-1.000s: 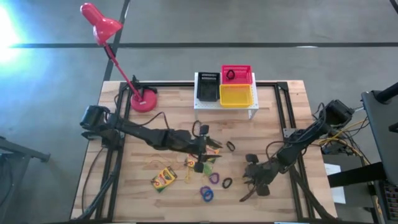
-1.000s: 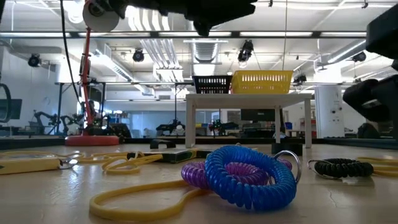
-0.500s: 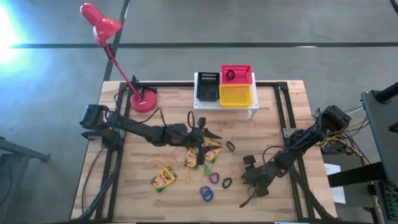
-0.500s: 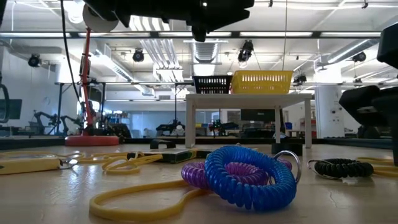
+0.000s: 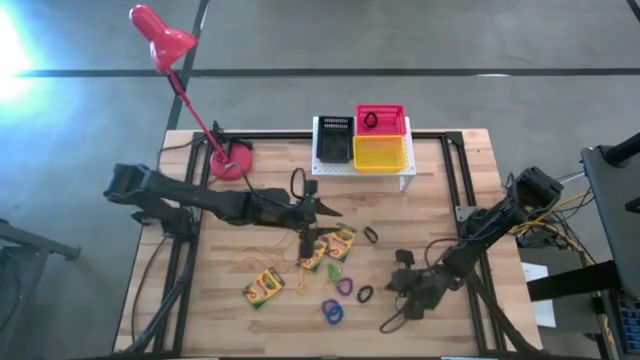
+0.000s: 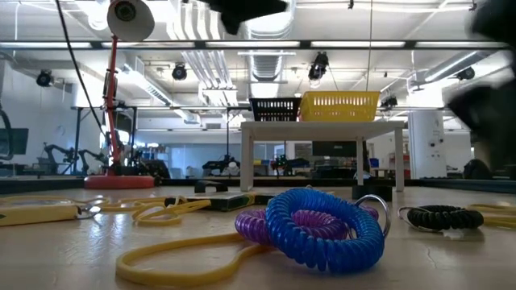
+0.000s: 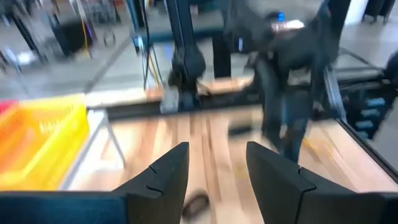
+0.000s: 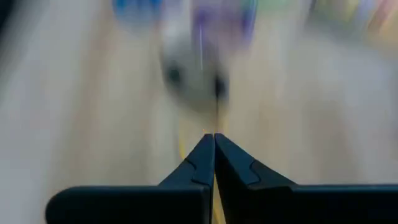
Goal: Pick & Place Office Desk Supplies
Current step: Put the yellow rubber band into the black bin on the shelf
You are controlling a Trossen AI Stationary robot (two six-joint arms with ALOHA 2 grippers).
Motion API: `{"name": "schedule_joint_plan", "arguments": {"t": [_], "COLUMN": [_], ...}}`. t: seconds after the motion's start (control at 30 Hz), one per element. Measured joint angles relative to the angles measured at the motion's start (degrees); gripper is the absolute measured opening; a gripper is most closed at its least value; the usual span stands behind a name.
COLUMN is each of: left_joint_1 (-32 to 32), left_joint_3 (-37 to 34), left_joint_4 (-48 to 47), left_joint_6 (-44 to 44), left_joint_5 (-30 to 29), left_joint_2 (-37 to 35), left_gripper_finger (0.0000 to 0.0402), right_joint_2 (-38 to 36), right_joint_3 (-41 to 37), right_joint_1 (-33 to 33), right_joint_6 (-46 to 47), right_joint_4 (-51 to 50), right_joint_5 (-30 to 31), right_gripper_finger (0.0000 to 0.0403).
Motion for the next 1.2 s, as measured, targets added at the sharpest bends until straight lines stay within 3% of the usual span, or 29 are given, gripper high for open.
{"name": "schedule_joint_plan", "arguments": {"t": [0.13,0.2,0.23,0.37,0.5,0.6,0.73,0.8,0.97,1.2], "left_joint_1": [-1.3,-2.8,-3.6,-5.8,-6.2,-6.1,-6.0,-6.0,-6.0,-5.1], "left_joint_3": [-1.2,-2.9,-4.1,-8.8,-14.5,-18.0,-21.0,-21.8,-21.8,-21.8], "left_joint_4": [-5.7,-5.2,-4.7,2.2,10.1,16.9,22.6,24.2,23.9,23.8], "left_joint_6": [-3.0,-2.9,-2.9,-2.9,-3.5,-4.7,-4.8,-4.8,-4.6,-3.9], "left_joint_5": [0.0,0.0,0.1,0.4,0.2,0.2,-0.2,-0.5,-0.9,-2.0], "left_joint_2": [-4.2,-4.9,-4.9,-4.9,-4.6,-4.7,-4.7,-4.7,-4.7,-4.7], "left_gripper_finger": [0.0163,0.0163,0.0163,0.0163,0.0163,0.0163,0.0163,0.0163,0.0163,0.0163], "right_joint_2": [-0.4,0.0,-0.4,-2.7,-4.2,-2.9,-1.9,-1.2,-1.2,-0.1], "right_joint_3": [2.3,3.3,4.1,7.2,10.4,10.1,9.2,8.5,7.8,6.6], "right_joint_1": [0.9,0.8,0.6,-0.1,-2.5,-4.4,-6.0,-6.6,-7.4,-9.9], "right_joint_6": [-4.8,-9.3,-11.1,-10.8,-6.4,-5.1,-7.1,-12.5,-26.8,-44.7], "right_joint_4": [7.7,11.7,11.9,0.8,-12.3,-20.2,-27.9,-30.8,-30.4,-28.4], "right_joint_5": [19.9,25.3,25.1,12.8,-3.2,-13.7,-21.1,-23.4,-22.3,-24.3], "right_gripper_finger": [0.0008,0.0008,0.0008,0.0008,0.0017,0.0045,0.0099,0.0127,0.0174,0.0176]}}
